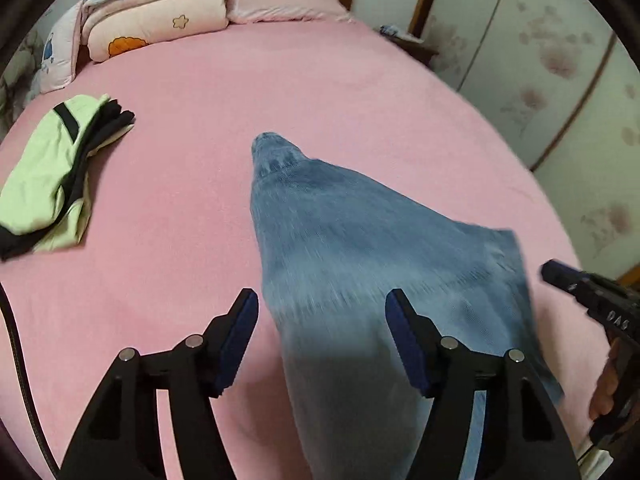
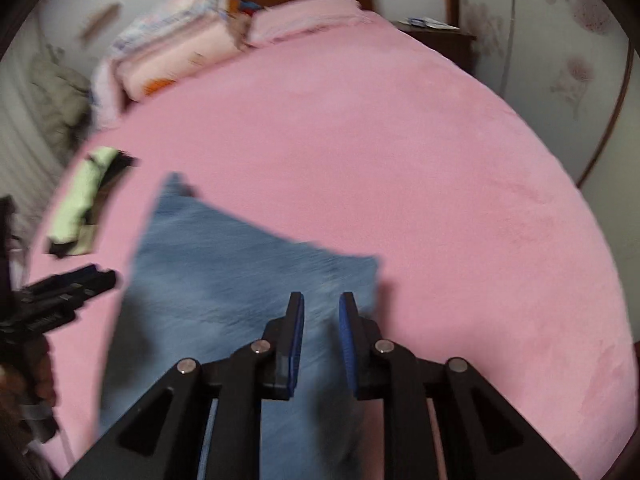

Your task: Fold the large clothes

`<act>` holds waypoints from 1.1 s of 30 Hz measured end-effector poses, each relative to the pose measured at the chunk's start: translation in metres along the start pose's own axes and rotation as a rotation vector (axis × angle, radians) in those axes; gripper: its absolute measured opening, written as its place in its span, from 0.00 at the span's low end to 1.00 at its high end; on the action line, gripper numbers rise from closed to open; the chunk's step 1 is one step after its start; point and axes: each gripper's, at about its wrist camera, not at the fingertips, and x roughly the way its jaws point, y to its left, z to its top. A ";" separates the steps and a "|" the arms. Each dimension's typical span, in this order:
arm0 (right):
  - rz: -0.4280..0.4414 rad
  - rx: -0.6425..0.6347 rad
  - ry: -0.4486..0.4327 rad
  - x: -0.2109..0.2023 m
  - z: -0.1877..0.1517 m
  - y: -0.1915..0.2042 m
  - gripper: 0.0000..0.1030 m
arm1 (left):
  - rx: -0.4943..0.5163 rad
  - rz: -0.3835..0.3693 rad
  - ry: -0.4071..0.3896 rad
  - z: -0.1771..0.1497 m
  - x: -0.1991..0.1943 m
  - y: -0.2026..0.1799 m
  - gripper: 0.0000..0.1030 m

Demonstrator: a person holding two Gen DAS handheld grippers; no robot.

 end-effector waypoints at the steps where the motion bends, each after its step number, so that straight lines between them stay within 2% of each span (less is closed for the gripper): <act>1: 0.029 -0.005 0.004 -0.006 -0.008 0.007 0.17 | -0.003 -0.025 0.001 -0.012 -0.009 -0.001 0.60; 3: 0.067 -0.020 0.021 -0.015 -0.032 0.022 0.17 | -0.001 -0.039 0.013 -0.036 -0.021 -0.007 0.43; 6: 0.055 -0.084 0.058 -0.020 -0.066 0.038 0.17 | 0.022 -0.036 0.064 -0.078 -0.024 -0.023 0.30; 9: -0.010 -0.117 0.099 -0.018 -0.098 0.034 0.17 | 0.056 0.030 0.069 -0.103 -0.020 -0.022 0.28; 11: -0.088 -0.124 0.123 -0.015 -0.115 0.021 0.17 | 0.052 0.024 0.059 -0.109 -0.019 -0.017 0.29; 12: -0.099 -0.126 0.124 -0.015 -0.122 0.013 0.11 | 0.042 0.016 0.066 -0.110 -0.016 -0.015 0.29; 15: -0.091 -0.134 0.134 -0.010 -0.126 0.003 0.08 | 0.058 0.030 0.064 -0.111 -0.011 -0.015 0.30; 19: -0.129 -0.174 0.141 -0.011 -0.122 0.013 0.09 | 0.032 0.032 0.076 -0.108 -0.014 -0.014 0.31; 21: -0.131 -0.166 0.141 -0.016 -0.119 0.014 0.09 | 0.000 0.033 0.091 -0.105 -0.016 -0.012 0.38; 22: -0.124 -0.154 0.140 -0.019 -0.117 0.013 0.13 | -0.008 0.045 0.102 -0.104 -0.018 -0.012 0.43; 24: -0.097 -0.117 0.137 -0.028 -0.112 0.011 0.13 | -0.019 0.074 0.116 -0.103 -0.022 -0.012 0.61; 28: -0.067 -0.079 0.146 -0.044 -0.105 0.014 0.13 | -0.043 0.083 0.129 -0.100 -0.037 -0.016 0.73; 30: -0.054 -0.071 0.155 -0.051 -0.103 0.017 0.14 | -0.047 0.103 0.126 -0.097 -0.047 -0.019 0.85; 32: -0.045 -0.061 0.164 -0.058 -0.101 0.020 0.22 | -0.058 0.116 0.119 -0.093 -0.057 -0.021 0.88; 33: -0.039 -0.051 0.168 -0.061 -0.099 0.022 0.30 | -0.070 0.116 0.115 -0.091 -0.063 -0.022 0.91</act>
